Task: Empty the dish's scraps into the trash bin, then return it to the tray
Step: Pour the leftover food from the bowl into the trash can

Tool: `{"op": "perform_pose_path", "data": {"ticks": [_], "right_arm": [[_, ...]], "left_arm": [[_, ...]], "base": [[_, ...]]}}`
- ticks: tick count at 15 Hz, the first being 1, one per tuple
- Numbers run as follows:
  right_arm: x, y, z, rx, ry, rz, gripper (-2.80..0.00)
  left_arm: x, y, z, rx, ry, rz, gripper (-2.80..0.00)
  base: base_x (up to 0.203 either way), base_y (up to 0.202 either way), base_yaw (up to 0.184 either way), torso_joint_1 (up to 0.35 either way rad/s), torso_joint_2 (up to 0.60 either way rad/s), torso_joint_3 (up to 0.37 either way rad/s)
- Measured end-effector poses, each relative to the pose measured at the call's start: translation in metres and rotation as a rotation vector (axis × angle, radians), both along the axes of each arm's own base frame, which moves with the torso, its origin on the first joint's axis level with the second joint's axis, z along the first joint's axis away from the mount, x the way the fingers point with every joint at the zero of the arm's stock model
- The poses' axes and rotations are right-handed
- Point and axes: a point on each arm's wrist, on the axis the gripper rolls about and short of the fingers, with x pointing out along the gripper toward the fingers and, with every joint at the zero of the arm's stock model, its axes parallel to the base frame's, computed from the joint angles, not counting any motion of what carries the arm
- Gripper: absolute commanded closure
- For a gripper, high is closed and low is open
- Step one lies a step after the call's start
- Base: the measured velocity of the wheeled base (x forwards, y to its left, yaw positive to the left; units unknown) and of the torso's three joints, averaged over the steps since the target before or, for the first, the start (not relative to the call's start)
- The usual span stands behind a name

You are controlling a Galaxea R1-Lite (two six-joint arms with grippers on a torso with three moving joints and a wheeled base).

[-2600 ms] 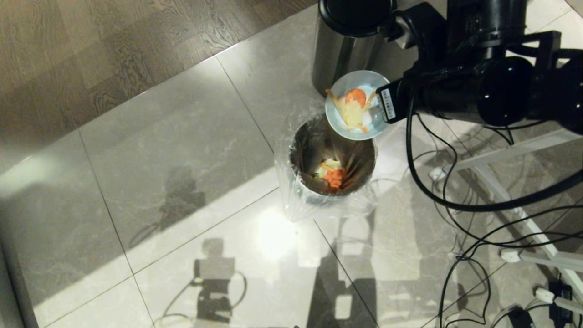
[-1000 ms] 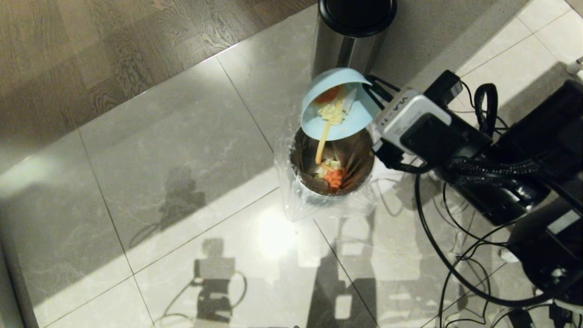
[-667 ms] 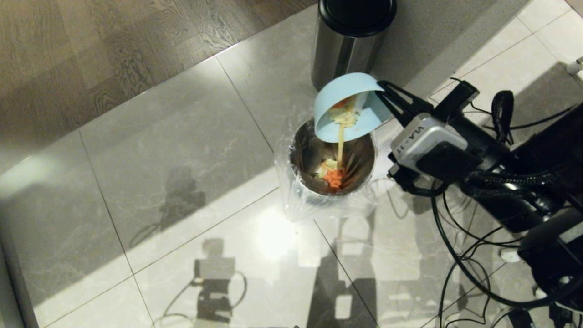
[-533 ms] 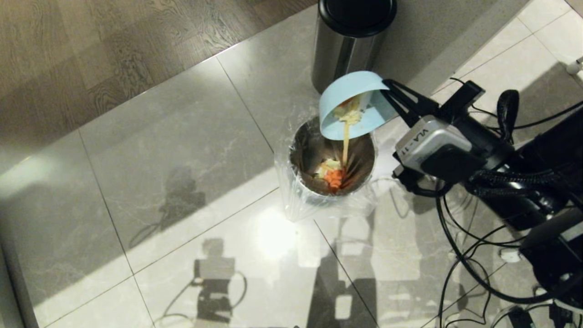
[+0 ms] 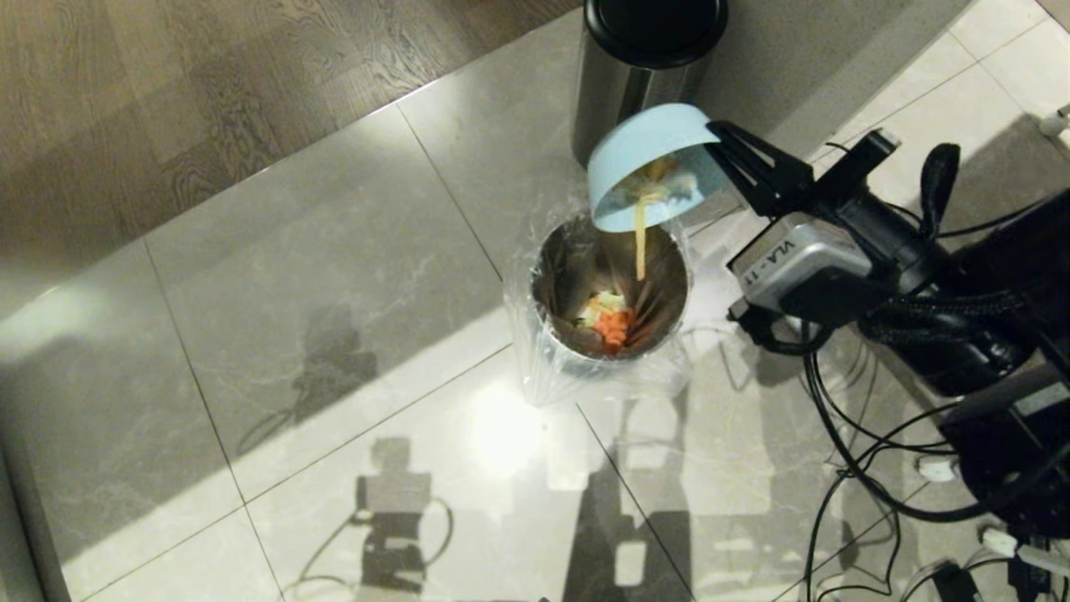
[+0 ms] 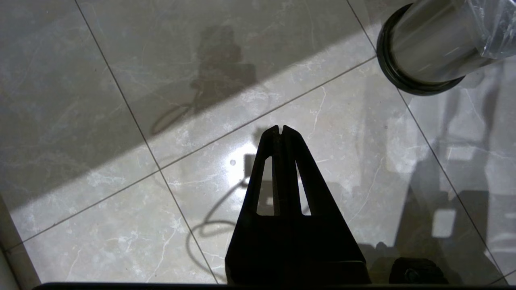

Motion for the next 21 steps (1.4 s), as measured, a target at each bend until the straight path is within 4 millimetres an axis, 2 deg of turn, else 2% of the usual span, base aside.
{"op": "perform_pose_path", "data": {"ticks": [8,16,21], "right_arm": [[0.015,0.013,0.006,-0.048,-0.075,0.092,0.0],[0.024,0.008,0.01,-0.043,-0.041,0.132,0.0],[0.02,0.009,0.012,-0.108,-0.11,0.284,0.0]], "left_arm": [[0.0,0.0,0.0,0.0,0.0,0.0,0.0],[0.0,0.0,0.0,0.0,0.0,0.0,0.0],[0.0,0.0,0.0,0.0,0.0,0.001,0.0]], "base": [[0.0,0.0,0.0,0.0,0.0,0.0],[0.0,0.0,0.0,0.0,0.0,0.0],[0.0,0.0,0.0,0.0,0.0,0.0]]}}
